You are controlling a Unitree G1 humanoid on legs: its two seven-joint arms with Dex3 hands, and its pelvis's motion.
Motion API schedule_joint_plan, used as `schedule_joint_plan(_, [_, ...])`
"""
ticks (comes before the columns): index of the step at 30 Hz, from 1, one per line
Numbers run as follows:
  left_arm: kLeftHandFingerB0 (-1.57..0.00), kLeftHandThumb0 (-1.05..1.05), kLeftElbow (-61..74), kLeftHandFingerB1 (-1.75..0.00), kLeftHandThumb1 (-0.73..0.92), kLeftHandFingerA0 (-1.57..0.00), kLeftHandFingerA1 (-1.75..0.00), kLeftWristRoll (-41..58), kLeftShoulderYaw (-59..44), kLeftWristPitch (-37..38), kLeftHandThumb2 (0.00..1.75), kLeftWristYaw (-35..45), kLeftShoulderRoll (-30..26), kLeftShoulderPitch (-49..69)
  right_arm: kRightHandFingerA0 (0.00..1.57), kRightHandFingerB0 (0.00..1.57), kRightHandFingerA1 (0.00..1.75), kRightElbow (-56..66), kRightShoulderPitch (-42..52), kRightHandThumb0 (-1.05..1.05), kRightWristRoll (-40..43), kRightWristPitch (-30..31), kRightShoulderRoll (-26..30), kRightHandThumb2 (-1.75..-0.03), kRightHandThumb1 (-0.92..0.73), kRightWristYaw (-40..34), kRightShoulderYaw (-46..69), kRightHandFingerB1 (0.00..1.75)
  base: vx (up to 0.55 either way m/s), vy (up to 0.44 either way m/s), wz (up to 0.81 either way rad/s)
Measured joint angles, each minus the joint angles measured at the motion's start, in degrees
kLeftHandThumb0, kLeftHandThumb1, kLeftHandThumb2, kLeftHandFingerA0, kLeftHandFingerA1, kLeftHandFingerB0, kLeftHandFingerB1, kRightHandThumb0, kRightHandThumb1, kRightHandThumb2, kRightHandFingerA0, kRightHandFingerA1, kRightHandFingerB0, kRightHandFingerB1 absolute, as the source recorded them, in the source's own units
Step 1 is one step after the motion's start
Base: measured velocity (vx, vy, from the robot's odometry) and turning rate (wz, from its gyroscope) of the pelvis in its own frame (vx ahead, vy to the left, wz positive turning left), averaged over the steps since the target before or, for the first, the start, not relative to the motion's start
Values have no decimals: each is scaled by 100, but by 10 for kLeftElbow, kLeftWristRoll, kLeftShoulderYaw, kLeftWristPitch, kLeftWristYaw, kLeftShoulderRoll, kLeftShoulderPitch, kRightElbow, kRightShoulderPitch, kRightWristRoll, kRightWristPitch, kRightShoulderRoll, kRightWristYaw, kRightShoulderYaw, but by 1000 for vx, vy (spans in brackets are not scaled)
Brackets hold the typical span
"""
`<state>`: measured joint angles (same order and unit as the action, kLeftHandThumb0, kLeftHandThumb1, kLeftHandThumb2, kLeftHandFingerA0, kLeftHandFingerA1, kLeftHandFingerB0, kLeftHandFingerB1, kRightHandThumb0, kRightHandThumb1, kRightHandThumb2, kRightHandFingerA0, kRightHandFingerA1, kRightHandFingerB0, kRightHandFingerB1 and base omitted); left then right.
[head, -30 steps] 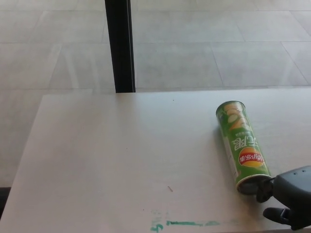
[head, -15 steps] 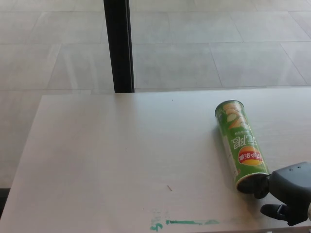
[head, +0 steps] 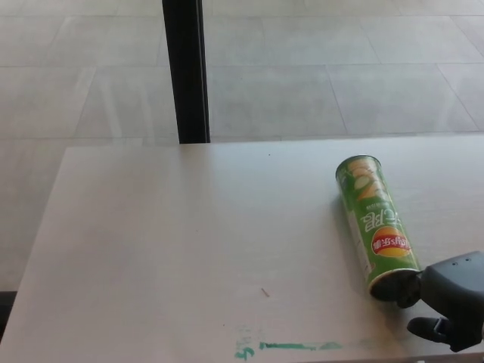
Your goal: Use the right hand as a fist to push the chips tray inside its container kept in the middle of the desk
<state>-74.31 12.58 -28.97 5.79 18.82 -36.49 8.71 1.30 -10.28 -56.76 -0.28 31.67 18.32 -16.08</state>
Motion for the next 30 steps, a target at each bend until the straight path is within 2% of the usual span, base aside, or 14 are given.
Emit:
schedule_joint_plan(1, [-42,-64,0,-43,71,-47,-57,0,0,0,62,0,0,1,84,47,121,20,9,-70,5,-1,10,-66,-86,0,13,42,0,0,0])
schedule_joint_plan(2, [-42,-64,0,-43,72,-47,-56,0,1,1,62,1,0,1,87,48,102,34,15,-69,10,-3,17,-65,-86,1,22,42,0,0,0])
schedule_joint_plan(3, [-45,-63,0,-43,72,-51,-56,-1,2,1,61,1,0,2,82,46,83,50,22,-67,18,-6,24,-66,-85,2,34,40,0,0,0])
schedule_joint_plan(5, [-45,-63,0,-43,72,-51,-56,-1,3,1,61,1,0,2,82,46,83,67,33,-67,33,-9,31,-66,-85,8,50,40,0,0,0])
schedule_joint_plan(6, [-45,-62,0,-43,72,-51,-55,-1,3,1,61,1,0,2,82,39,84,76,39,-64,41,-10,33,-108,-69,13,58,56,0,0,0])
schedule_joint_plan(7, [-44,-63,0,-43,71,-52,-57,-1,3,1,61,1,0,2,77,50,79,84,43,-67,49,-11,35,-66,-84,18,66,39,0,0,0])
schedule_joint_plan(9, [-44,-63,0,-44,71,-49,-58,-1,3,1,61,1,0,2,77,53,70,100,55,-68,64,-12,39,-66,-84,27,82,38,0,0,0])
schedule_joint_plan(16, [-43,-62,0,-43,72,-52,-57,-1,4,1,61,1,1,1,75,54,73,156,84,-65,121,-12,52,-65,-83,62,148,40,0,0,0])
schedule_joint_plan(17, [-44,-62,0,-44,71,-51,-57,-1,4,1,61,1,1,1,82,56,75,162,86,-62,128,-12,54,-64,-80,67,158,44,0,0,0])
schedule_joint_plan(21, [-45,-63,0,-43,70,-52,-58,-1,4,1,61,1,2,1,82,57,78,181,92,-61,157,-12,64,-64,-80,82,198,44,0,0,0])
schedule_joint_plan(25, [-44,-63,0,-42,71,-53,-57,-1,4,1,61,1,2,1,87,56,72,194,102,-53,193,-11,73,-63,-76,100,262,46,0,0,0])
schedule_joint_plan(26, [-43,-63,0,-42,71,-52,-57,-1,4,1,61,1,2,1,85,50,79,195,104,-58,200,-11,74,-98,-64,102,277,60,0,0,0])
schedule_joint_plan(27, [-44,-63,0,-42,71,-52,-57,-1,4,1,61,1,2,0,97,63,68,195,106,-52,208,-11,74,-62,-75,105,293,47,0,0,0])
schedule_joint_plan(30, [-45,-63,0,-44,71,-53,-62,-1,4,1,61,1,2,0,99,66,74,187,122,-49,230,-17,74,-62,-73,106,350,47,0,0,0])
